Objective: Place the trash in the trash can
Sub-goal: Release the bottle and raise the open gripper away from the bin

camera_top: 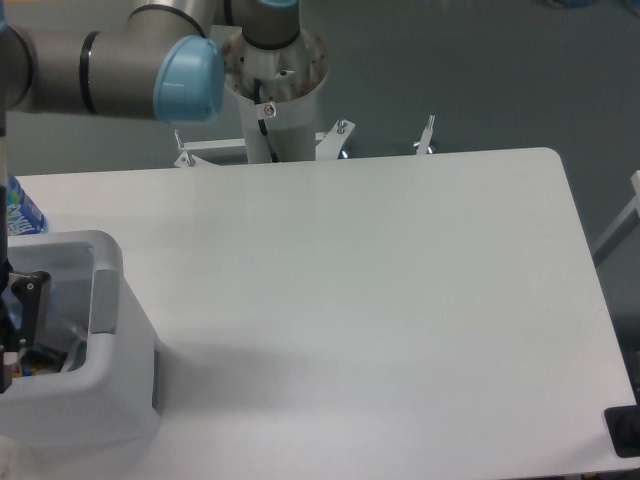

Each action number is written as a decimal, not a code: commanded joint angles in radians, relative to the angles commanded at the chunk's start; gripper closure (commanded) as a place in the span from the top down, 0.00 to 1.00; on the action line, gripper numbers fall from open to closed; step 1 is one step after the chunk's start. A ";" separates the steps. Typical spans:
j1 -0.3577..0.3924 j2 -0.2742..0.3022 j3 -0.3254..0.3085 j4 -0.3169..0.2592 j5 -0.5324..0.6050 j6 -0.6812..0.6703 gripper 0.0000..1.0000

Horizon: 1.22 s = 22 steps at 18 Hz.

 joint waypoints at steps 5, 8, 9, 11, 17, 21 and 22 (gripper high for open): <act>0.011 0.023 -0.005 -0.002 0.003 0.008 1.00; 0.099 0.054 -0.014 -0.005 0.008 0.009 1.00; 0.139 0.066 -0.018 -0.008 0.008 0.009 1.00; 0.210 0.074 -0.034 -0.012 0.009 0.014 1.00; 0.405 0.170 -0.182 -0.015 0.029 0.288 1.00; 0.452 0.207 -0.216 -0.107 0.152 0.473 1.00; 0.460 0.210 -0.219 -0.138 0.179 0.544 1.00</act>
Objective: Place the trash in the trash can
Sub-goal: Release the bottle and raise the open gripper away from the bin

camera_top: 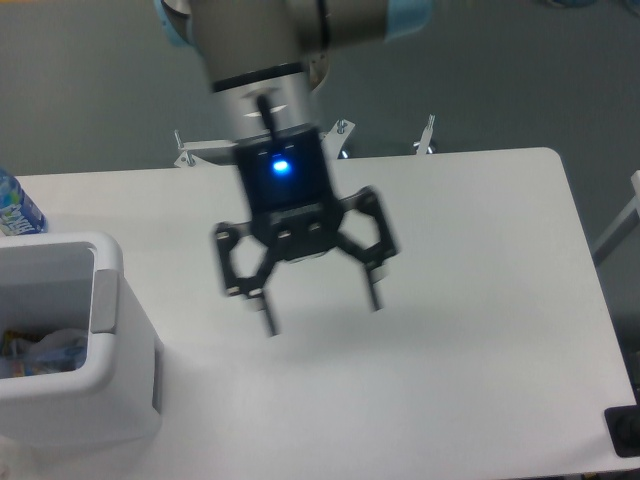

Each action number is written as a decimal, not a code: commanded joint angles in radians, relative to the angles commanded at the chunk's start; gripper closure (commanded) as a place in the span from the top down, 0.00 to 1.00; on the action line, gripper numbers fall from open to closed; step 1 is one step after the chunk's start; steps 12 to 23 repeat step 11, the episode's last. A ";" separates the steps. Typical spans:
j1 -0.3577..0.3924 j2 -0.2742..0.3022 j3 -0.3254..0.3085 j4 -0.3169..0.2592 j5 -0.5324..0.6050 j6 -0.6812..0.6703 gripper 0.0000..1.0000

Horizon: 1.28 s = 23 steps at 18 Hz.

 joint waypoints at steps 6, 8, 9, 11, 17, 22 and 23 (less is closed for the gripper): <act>0.014 0.026 -0.023 -0.193 0.094 0.277 1.00; 0.017 0.029 -0.026 -0.218 0.098 0.314 1.00; 0.018 0.034 -0.026 -0.233 0.098 0.317 1.00; 0.020 0.040 -0.029 -0.240 0.098 0.312 1.00; 0.020 0.040 -0.029 -0.240 0.098 0.312 1.00; 0.020 0.040 -0.029 -0.240 0.098 0.312 1.00; 0.020 0.040 -0.029 -0.240 0.098 0.312 1.00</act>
